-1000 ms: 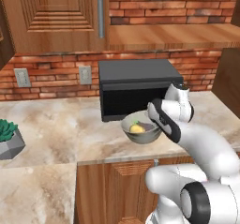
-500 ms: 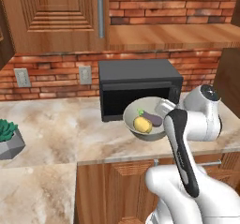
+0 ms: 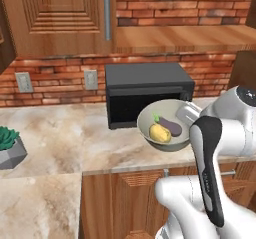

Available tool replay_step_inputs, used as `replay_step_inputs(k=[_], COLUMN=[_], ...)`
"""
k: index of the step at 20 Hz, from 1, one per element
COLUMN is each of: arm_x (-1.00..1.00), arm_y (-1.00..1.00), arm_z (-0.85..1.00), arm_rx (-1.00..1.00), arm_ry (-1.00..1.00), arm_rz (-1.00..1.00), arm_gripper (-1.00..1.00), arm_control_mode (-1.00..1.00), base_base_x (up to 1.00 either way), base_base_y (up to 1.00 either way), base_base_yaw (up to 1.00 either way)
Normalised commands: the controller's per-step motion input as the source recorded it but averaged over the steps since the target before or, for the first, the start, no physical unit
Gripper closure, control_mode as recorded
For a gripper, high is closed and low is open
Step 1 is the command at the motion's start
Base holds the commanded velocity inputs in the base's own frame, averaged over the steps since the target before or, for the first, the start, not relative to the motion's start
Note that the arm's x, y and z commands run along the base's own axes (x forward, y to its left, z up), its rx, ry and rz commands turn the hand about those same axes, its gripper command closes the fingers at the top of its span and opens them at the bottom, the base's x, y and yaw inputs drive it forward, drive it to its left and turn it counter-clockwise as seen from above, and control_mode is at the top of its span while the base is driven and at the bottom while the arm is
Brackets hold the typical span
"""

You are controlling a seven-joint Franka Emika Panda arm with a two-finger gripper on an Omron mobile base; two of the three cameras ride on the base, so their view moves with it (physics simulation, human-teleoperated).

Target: Place the bowl with the eggplant and potato on the top shelf of the fridge. Place the bowl with the chicken drumstick and fish on the second highest shelf of the fridge.

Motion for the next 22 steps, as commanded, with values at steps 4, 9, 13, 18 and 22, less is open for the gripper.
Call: replay_step_inputs(k=[4, 9, 13, 18, 22], arm_x=[0.00, 0.00, 0.00, 0.00, 0.00], arm_y=[0.00, 0.00, 0.00, 0.00, 0.00], arm_z=[0.00, 0.00, 0.00, 0.00, 0.00], arm_rx=[0.00, 0.00, 0.00, 0.00, 0.00], arm_ry=[0.00, 0.00, 0.00, 0.00, 0.00], arm_rz=[0.00, 0.00, 0.00, 0.00, 0.00], arm_gripper=[1.00, 1.00, 1.00, 1.00, 1.00], arm_control_mode=[1.00, 1.00, 1.00, 1.00, 1.00], base_base_x=[-0.99, -1.00, -0.69, -0.26, 0.12], base_base_y=[-0.46, -0.98, -1.00, -1.00, -1.00], base_base_yaw=[-0.02, -0.20, -0.30, -0.28, -0.27])
